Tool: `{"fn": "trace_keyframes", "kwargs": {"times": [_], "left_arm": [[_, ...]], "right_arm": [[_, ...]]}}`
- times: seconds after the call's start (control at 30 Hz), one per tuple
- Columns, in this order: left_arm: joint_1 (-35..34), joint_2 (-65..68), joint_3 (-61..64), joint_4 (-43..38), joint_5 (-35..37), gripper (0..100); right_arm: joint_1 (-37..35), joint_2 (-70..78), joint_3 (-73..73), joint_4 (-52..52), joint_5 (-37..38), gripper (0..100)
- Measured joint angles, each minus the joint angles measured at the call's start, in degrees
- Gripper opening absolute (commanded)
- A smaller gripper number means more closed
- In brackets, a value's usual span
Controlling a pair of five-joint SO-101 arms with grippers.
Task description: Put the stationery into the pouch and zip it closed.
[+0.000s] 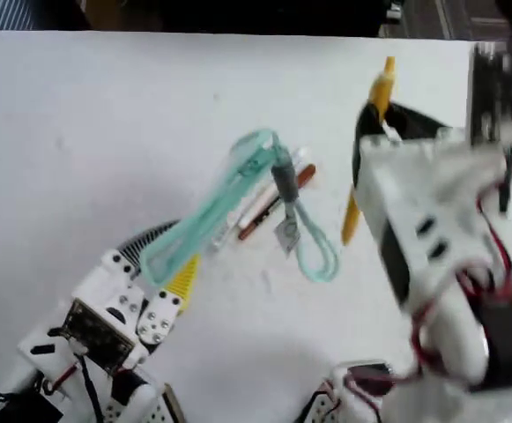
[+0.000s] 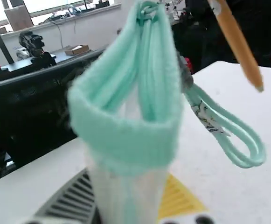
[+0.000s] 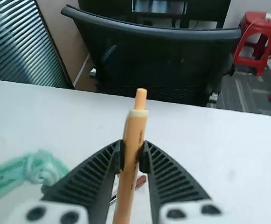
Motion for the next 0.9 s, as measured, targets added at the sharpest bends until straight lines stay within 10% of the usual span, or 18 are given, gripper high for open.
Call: {"fn": "trace_keyframes", "kwargs": {"times": [0.9], "left_arm": [[9.41, 0.97, 9.14, 5.19, 0.0, 2]], "right_arm": [[0.62, -20.84, 13.01, -13.19, -1.32, 1.6]]}}
